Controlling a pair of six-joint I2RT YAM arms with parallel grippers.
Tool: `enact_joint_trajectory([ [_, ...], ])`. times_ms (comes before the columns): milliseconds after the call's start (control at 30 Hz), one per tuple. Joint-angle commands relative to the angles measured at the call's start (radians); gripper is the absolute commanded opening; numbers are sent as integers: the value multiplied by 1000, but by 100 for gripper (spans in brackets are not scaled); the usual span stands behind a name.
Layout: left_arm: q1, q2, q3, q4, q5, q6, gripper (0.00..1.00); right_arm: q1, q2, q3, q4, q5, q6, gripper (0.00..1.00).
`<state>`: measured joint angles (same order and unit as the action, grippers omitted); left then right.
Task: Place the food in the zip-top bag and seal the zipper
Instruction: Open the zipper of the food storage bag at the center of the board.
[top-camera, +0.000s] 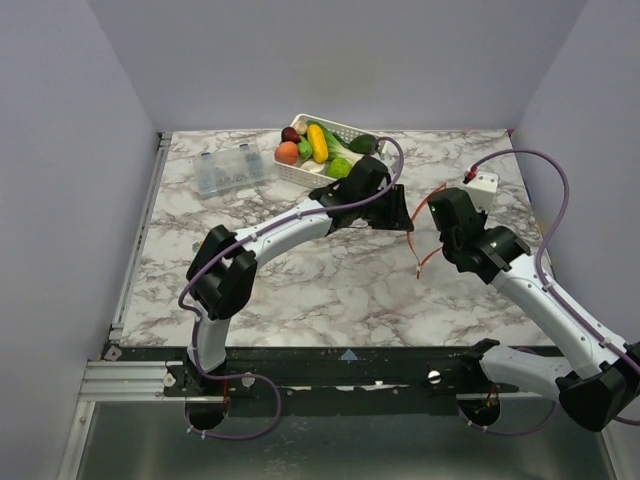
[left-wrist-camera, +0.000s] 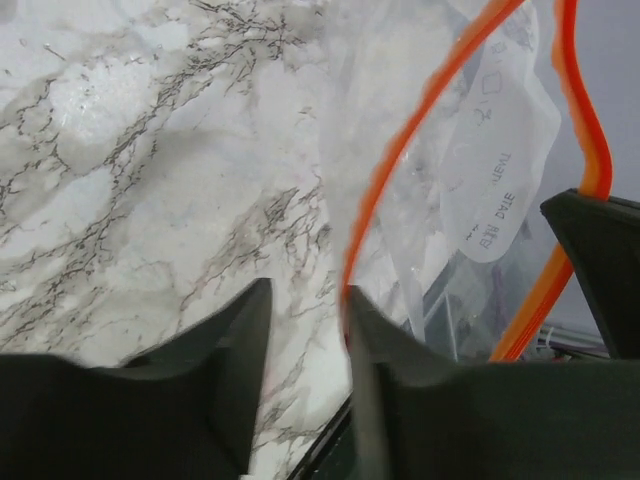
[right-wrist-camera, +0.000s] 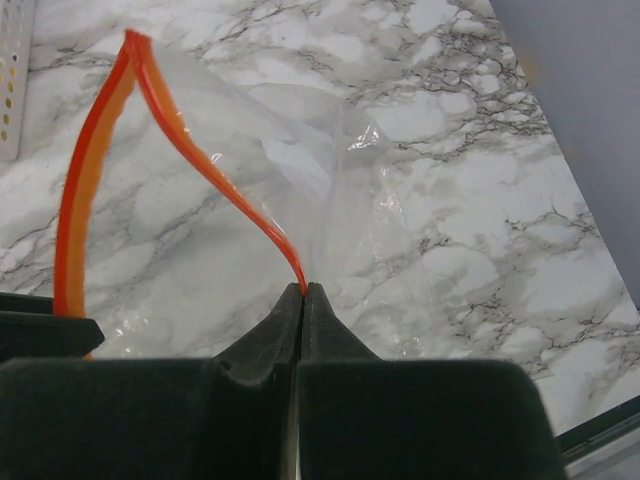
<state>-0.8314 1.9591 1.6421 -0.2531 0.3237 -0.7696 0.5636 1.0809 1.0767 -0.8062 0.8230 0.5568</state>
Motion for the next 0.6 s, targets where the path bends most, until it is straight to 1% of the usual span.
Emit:
enact_joint_trajectory([
  [0,2,-15,28,-20,12,96,51,2,12,-39,44,33,12,1],
  [33,7,-28,28,-21,16,110,58,2,17,-41,41,42,20,1],
  [100,26,-53,26,-16,29,133,68,2,25,-49,50,45,19,1],
  [167,53,-78,21,-8,42,161,77,2,24,-57,60,45,18,1],
  [200,69,-93,18,-4,49,181,79,2,24,-61,62,43,17,1],
  [300,120,-121,10,5,37,226,82,2,29,-64,73,47,14,1],
  [400,185,-130,3,33,-8,253,82,2,40,-57,81,59,4,1],
  [533,258,-91,65,30,-158,296,82,2,52,-38,104,59,-14,1],
  [567,266,-76,83,32,-229,314,82,2,54,-35,110,54,-21,1],
])
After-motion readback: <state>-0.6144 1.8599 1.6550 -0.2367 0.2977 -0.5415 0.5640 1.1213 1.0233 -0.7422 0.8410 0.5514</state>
